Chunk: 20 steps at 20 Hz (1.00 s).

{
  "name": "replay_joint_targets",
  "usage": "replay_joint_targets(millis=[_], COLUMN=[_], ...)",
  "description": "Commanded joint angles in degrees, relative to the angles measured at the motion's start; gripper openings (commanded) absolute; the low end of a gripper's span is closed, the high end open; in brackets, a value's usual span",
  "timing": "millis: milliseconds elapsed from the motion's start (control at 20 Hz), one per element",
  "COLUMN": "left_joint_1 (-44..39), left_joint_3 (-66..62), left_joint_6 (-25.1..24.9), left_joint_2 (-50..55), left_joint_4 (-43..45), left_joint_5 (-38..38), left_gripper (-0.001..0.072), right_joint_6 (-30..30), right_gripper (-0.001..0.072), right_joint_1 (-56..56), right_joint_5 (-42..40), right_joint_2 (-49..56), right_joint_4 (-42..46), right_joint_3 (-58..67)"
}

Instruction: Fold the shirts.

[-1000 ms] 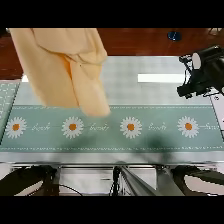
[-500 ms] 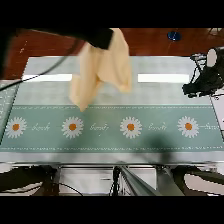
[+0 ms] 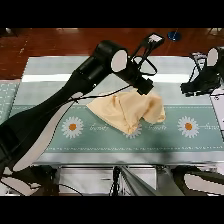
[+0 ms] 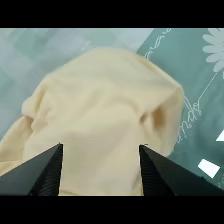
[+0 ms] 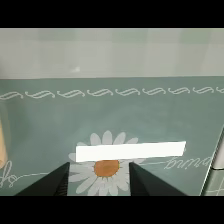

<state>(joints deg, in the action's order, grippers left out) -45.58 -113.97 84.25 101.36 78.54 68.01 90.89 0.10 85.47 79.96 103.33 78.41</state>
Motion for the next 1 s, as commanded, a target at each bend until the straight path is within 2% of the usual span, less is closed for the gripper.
replay_joint_targets(millis=[0, 50, 150, 250, 350, 500, 700, 950], left_joint_1=[3.54, 6.67, 16.22, 27.76, 38.91, 48.87, 51.28, 49.03], left_joint_3=[-2.34, -2.32, -1.92, 1.22, 8.79, 25.09, 41.64, 45.64], left_joint_6=[-2.03, -3.74, -4.09, -4.09, -4.11, -5.46, -9.97, -15.47], left_joint_2=[-1.68, -3.63, -6.91, -8.81, -9.20, -9.40, -9.49, -8.83], left_joint_4=[11.58, 14.12, 12.00, 1.64, -12.35, -24.44, -25.83, -31.95], left_joint_5=[10.93, 13.84, 18.80, 23.89, 28.89, 31.06, 25.14, 13.20], left_gripper=[0.0559, 0.0556, 0.0555, 0.0556, 0.0556, 0.0555, 0.0556, 0.0556], right_joint_6=[-0.02, -0.02, -0.04, -0.20, -1.05, -1.62, -2.01, -2.19], right_gripper=[0.0426, 0.0426, 0.0426, 0.0425, 0.0425, 0.0425, 0.0425, 0.0425], right_joint_1=[0.00, 0.00, 0.00, 0.00, 0.00, 0.00, 0.00, 0.00], right_joint_5=[-0.28, -0.44, -0.59, -0.59, -0.76, -1.16, -1.16, -1.60], right_joint_2=[-0.02, -0.02, -0.02, -0.02, -0.02, -0.02, -0.02, -0.02], right_joint_4=[-0.39, -0.57, -1.31, -1.92, -2.12, -2.97, -2.99, -2.99], right_joint_3=[0.02, 0.02, 0.02, 0.02, 0.02, 0.02, 0.02, 0.02])
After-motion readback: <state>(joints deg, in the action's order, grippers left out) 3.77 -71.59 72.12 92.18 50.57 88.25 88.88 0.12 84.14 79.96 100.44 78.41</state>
